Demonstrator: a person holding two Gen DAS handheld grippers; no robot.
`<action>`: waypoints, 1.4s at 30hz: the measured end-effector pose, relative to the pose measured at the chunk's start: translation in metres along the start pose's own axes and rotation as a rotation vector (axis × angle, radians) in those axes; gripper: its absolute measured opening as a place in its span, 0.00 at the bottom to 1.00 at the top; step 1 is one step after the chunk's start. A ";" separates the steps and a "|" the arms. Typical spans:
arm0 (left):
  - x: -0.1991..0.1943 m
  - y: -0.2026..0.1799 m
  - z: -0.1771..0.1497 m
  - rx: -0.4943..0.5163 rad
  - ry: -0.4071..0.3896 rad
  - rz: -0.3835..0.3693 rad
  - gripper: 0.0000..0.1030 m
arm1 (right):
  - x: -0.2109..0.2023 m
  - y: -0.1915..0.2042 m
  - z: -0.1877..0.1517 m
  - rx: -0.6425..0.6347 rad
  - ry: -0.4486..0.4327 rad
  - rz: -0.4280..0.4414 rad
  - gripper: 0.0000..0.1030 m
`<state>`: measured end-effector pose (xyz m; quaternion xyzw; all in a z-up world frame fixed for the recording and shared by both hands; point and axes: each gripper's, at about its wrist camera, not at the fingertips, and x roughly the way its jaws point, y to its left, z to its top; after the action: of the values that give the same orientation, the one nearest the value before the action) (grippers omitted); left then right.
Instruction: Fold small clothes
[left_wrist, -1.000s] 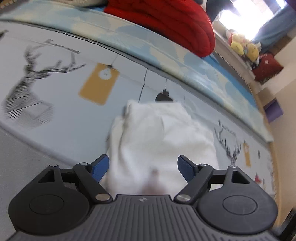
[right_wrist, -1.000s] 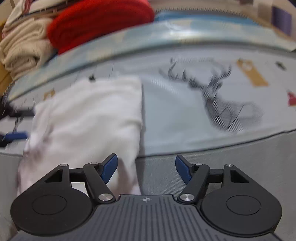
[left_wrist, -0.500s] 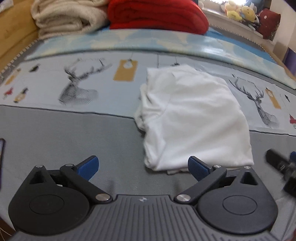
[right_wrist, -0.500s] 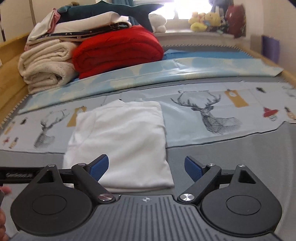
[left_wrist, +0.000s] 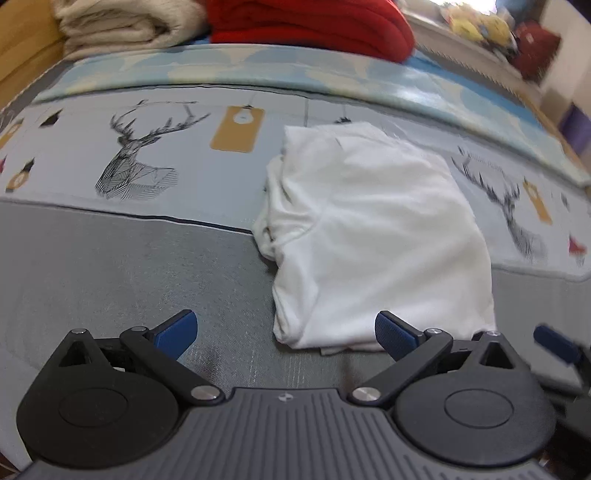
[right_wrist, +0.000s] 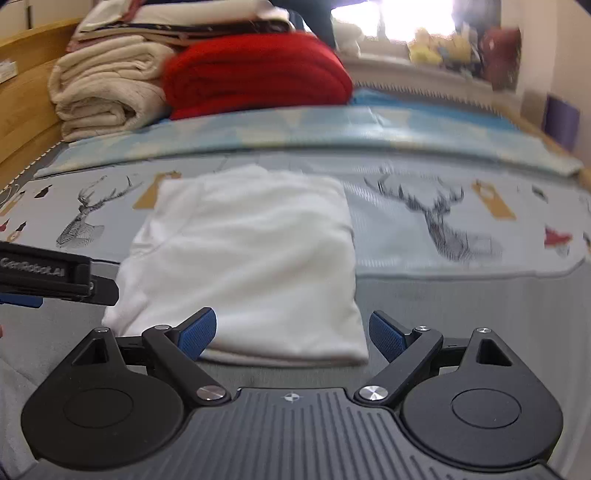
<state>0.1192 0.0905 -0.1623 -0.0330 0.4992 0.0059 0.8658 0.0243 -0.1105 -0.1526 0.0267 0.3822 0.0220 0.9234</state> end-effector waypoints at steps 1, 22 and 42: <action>0.001 -0.003 -0.001 0.025 0.006 0.008 1.00 | 0.002 -0.001 0.000 0.014 0.017 0.005 0.88; 0.015 -0.018 -0.012 0.108 0.045 0.021 0.99 | 0.004 -0.004 0.001 0.020 0.069 -0.014 0.87; 0.016 -0.020 -0.013 0.111 0.047 0.033 0.99 | 0.009 -0.003 0.001 0.012 0.088 -0.005 0.87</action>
<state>0.1174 0.0695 -0.1817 0.0233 0.5193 -0.0082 0.8542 0.0316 -0.1124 -0.1586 0.0305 0.4228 0.0185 0.9055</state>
